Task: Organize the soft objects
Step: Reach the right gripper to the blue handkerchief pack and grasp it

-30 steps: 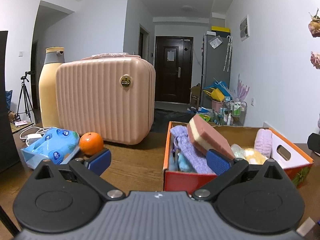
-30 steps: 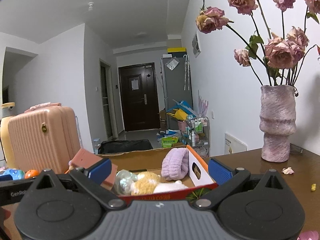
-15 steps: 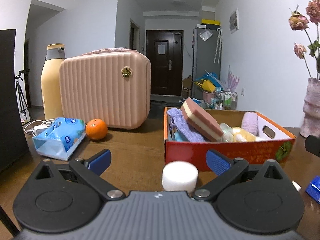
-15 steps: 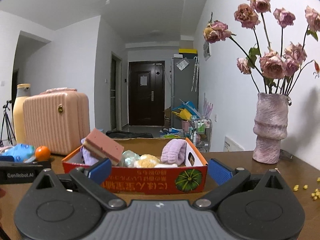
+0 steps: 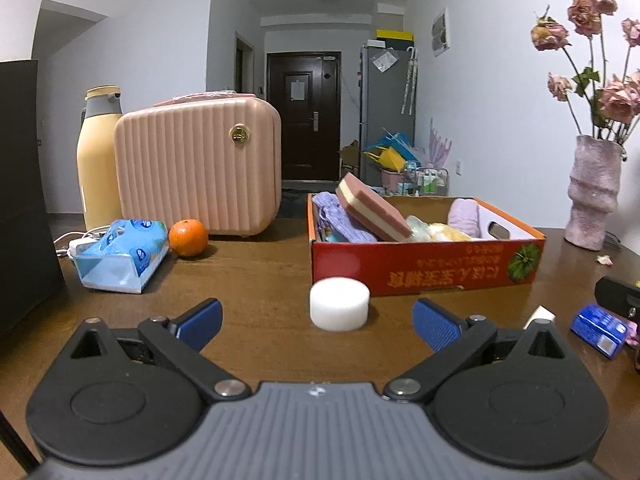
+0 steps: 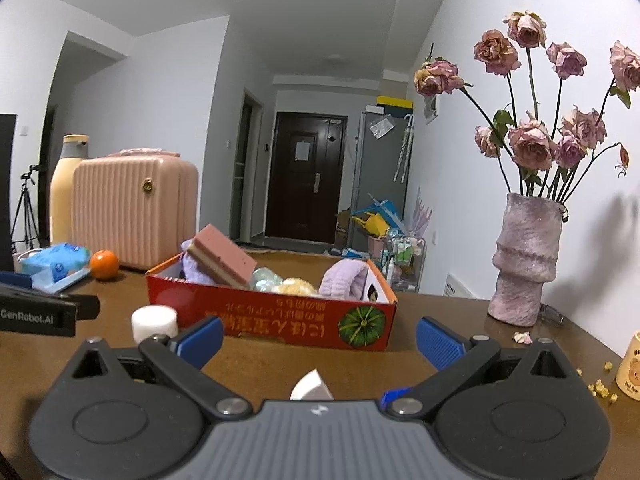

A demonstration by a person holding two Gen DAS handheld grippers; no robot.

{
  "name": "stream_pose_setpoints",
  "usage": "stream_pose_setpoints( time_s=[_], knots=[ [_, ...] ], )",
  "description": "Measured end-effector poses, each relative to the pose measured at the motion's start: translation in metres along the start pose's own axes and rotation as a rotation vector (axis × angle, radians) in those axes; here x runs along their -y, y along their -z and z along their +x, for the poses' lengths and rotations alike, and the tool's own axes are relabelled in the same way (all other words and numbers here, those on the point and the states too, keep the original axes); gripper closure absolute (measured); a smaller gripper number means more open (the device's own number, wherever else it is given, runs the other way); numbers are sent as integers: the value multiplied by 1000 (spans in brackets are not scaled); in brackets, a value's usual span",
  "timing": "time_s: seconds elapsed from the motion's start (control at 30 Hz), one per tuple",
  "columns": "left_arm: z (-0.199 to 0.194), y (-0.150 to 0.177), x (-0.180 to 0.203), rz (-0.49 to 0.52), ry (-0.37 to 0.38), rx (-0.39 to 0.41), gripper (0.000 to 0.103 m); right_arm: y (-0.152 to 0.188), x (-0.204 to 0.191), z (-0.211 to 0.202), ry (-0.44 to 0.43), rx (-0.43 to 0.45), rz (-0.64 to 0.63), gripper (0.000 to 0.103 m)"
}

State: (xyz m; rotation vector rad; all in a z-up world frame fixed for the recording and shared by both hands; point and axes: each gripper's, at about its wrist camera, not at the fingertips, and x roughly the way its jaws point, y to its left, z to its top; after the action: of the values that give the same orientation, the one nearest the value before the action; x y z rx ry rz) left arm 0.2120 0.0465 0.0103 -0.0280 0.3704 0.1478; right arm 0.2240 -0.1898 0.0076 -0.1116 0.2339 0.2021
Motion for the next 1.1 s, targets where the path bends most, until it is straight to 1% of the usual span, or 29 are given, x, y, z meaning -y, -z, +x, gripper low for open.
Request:
stream_pose_setpoints(
  time_s=[0.13, 0.33, 0.63, 0.8, 0.93, 1.1],
  knots=[
    [-12, 5, 2, 11, 18, -7, 0, 5, 3, -13, -11, -10, 3, 0],
    [-18, 10, 6, 27, 41, -24, 0, 12, 11, -26, -29, -35, 23, 0],
    [-17, 11, 9, 32, 80, -42, 0, 18, 18, -25, -11, -75, 35, 0],
    [-15, 12, 9, 34, 93, -56, 0, 22, 29, -18, -2, -118, 67, 0],
    [-14, 12, 9, 36, 115, -62, 0, 26, 38, -9, 13, -144, 62, 0],
    [-13, 13, 11, 43, 119, -66, 0, 31, 55, 17, -1, -198, 50, 1]
  ],
)
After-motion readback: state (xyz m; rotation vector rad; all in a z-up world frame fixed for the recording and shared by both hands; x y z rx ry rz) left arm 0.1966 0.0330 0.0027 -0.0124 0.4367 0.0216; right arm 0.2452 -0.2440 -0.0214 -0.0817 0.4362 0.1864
